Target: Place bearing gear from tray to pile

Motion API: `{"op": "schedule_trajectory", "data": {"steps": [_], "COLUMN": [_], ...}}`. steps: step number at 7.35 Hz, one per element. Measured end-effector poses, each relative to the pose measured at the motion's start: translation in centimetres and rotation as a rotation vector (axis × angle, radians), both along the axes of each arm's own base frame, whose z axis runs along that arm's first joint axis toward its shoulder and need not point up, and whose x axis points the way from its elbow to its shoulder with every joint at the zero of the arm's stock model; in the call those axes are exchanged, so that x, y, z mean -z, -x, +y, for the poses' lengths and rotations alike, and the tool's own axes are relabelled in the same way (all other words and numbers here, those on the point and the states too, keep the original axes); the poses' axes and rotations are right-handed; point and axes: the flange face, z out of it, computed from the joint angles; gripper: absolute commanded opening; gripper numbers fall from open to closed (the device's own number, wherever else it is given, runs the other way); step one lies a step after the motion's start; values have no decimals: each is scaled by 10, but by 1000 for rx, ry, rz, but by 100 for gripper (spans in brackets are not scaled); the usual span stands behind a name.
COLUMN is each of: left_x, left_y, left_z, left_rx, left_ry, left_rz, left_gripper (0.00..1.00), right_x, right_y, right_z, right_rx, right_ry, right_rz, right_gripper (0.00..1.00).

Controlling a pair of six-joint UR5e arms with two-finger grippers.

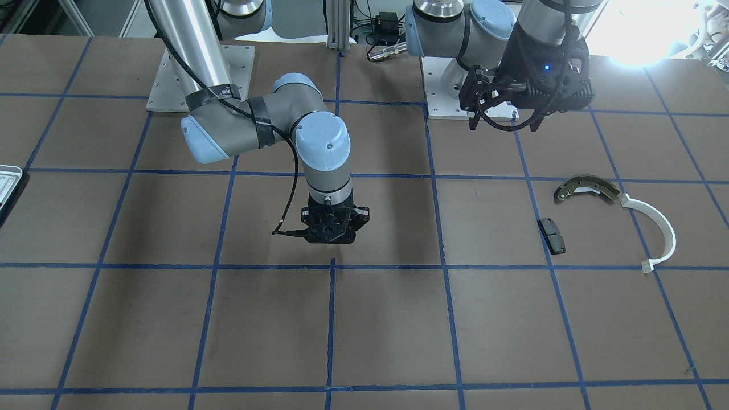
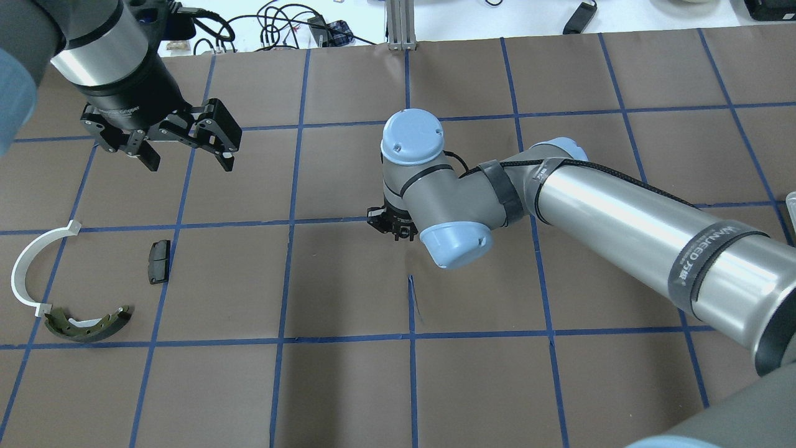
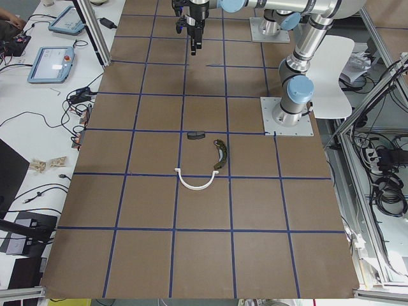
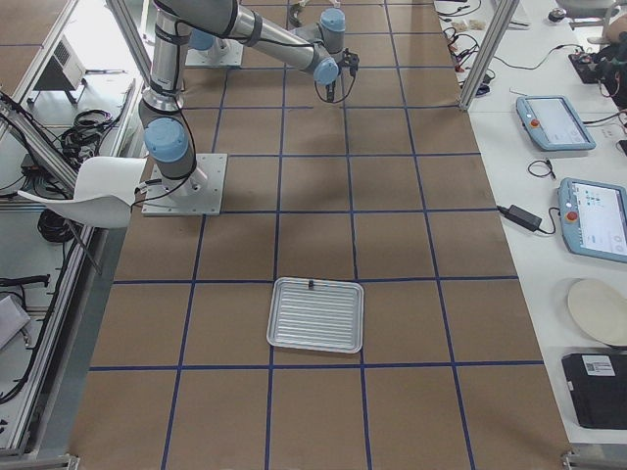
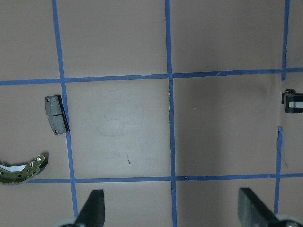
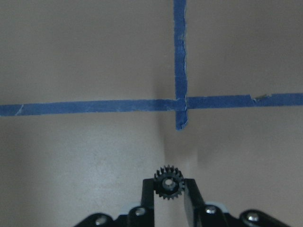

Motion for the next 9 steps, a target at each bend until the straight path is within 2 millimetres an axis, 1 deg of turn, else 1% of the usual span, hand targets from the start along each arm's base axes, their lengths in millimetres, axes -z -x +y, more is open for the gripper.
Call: {"op": "schedule_trajectory", "data": {"steps": [1, 2, 3, 4, 5, 6, 7, 8, 9], "left_x": [1, 1, 1, 2, 8, 20, 44, 73, 107], "left_y": [0, 0, 1, 2, 5, 13, 34, 67, 103], "left_z": [0, 1, 2, 2, -1, -9, -23, -34, -40], "left_rx": [0, -3, -6, -7, -8, 2, 27, 46, 43], "left_ry": [-1, -1, -1, -4, -11, -18, -17, -1, 2], "left_rz": [0, 1, 3, 6, 18, 40, 71, 96, 107], "left_gripper": [100, 100, 100, 100, 100, 100, 100, 100, 100], "right_x": [-11, -37, -70, -109, -145, -174, -195, -208, -214], "right_y": [3, 18, 47, 93, 145, 193, 242, 292, 342], "right_z": [-1, -6, -14, -21, -24, -21, -16, -11, -8], "right_rx": [5, 4, 7, 6, 11, 24, -1, -88, -190], "right_ry": [9, 30, 47, 53, 58, 62, 57, 38, 12], "right_rz": [-1, -5, -3, 1, 9, 30, 79, 140, 176], "right_gripper": [100, 100, 100, 100, 100, 100, 100, 100, 100]}}
